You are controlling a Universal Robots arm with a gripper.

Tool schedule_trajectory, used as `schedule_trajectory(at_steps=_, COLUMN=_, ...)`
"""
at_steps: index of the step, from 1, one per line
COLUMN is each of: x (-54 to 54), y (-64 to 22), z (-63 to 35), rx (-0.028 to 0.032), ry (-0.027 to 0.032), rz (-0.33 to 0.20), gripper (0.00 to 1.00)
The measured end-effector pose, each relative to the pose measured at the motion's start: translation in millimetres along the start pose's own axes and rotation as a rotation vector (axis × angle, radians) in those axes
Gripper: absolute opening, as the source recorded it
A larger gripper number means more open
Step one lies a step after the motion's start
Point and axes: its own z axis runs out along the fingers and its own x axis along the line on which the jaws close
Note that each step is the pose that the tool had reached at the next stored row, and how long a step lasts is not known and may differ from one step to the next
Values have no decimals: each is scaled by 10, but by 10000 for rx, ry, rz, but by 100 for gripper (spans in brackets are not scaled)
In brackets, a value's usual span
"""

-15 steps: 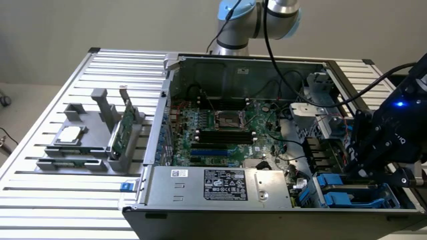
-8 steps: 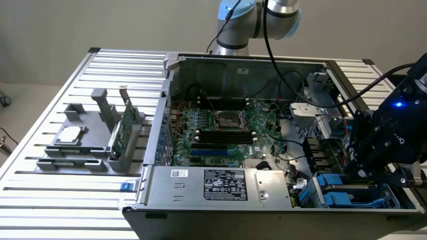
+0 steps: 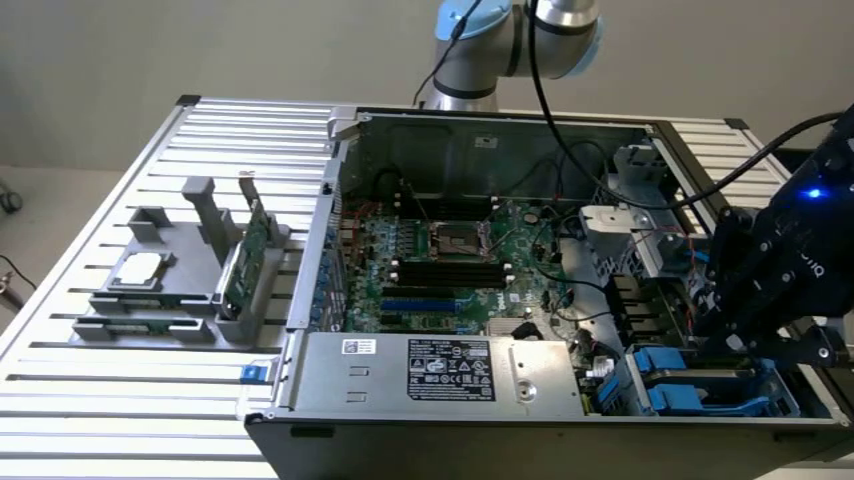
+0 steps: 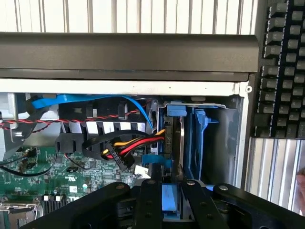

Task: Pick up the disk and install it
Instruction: 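Insert the second disk wire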

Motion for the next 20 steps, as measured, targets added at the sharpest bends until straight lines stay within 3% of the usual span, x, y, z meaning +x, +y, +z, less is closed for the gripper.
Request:
schedule_trajectory(at_steps=4, x=-8, y=-27, z=-126, rx=2, ry=-3, rz=-2, gripper=24)
schedule_trajectory(at_steps=9, x=-23, y=-198, z=-178, rx=2, ry=3, rz=-1, gripper=24)
schedule_trajectory(at_steps=11, x=-24, y=-246, z=-200, rx=2, ry=43, rz=-3, gripper=24)
schedule_trajectory(at_steps=12, x=-24, y=-253, z=-205, rx=3, ry=69, rz=-4, gripper=24)
schedule_trajectory(at_steps=20, x=-23, y=-253, z=-206, rx=2, ry=70, rz=-5, gripper=24)
